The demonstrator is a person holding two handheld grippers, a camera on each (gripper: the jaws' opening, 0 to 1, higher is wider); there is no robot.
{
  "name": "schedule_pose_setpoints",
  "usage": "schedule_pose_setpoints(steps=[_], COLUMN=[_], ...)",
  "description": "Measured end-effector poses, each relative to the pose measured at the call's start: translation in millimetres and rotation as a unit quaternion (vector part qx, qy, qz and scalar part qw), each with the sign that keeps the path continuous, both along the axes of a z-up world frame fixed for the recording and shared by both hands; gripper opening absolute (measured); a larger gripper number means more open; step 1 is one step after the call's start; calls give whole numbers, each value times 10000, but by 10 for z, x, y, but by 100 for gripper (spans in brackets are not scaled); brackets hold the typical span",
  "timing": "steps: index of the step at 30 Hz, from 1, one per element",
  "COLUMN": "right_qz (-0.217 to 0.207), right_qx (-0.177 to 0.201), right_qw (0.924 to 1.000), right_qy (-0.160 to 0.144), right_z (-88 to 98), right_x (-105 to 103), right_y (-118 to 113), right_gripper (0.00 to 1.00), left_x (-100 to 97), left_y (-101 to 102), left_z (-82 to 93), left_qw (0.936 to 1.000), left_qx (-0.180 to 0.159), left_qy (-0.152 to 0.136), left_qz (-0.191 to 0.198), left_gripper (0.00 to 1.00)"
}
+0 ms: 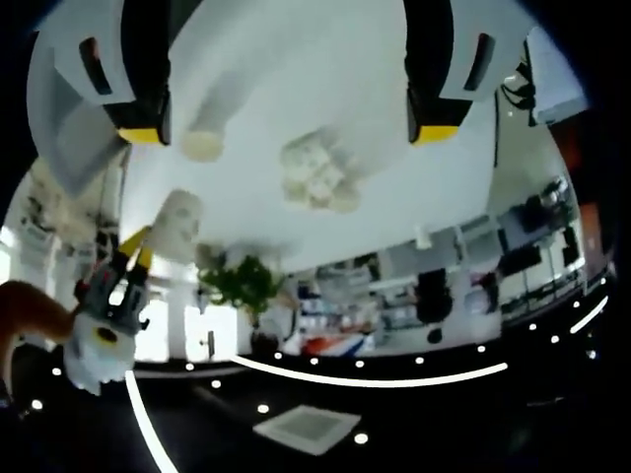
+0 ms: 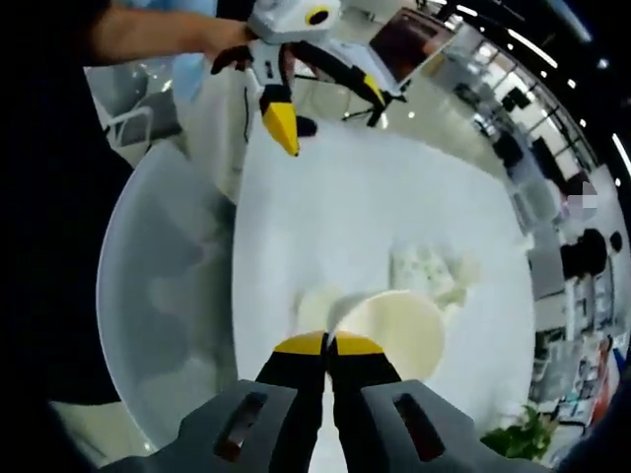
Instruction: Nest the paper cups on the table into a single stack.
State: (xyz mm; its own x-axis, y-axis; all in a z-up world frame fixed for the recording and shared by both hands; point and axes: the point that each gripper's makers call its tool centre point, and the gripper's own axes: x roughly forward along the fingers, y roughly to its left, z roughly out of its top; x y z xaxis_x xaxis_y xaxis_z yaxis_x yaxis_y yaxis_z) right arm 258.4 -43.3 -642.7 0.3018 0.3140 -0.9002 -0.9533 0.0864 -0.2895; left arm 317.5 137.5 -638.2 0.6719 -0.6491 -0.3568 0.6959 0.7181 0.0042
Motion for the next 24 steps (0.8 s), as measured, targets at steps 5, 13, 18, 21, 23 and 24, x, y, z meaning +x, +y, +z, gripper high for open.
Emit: schedule_pose_setpoints(steps=[5, 13, 18, 21, 23, 24], right_qz=[29, 46, 14, -43, -68, -85], right_qx=[-88, -166, -206, -95, -126, -139], right_qw=[9999, 9997, 9995, 9993, 9993, 9991], right_qy=[60, 146, 232, 348, 356, 390], right_z=[-46, -144, -236, -272, -308, -328], right_x=[-5, 0, 25, 57, 86, 94], right_y=[4, 47, 48, 66, 52, 45], right_gripper=[0, 0, 0, 0, 0, 0], left_x=[28, 87, 128, 145, 151, 155], left_y=[-10, -37, -51, -63, -69, -72], left_z=[-9, -59, -95, -108, -121, -125], left_qw=[9999, 9998, 9998, 9998, 9998, 9998], left_qx=[118, 148, 154, 136, 146, 149], left_qy=[-61, -102, -73, -68, -52, -48], left_qz=[-37, -81, -81, -87, -88, -85], left_gripper=[98, 98, 98, 98, 98, 98])
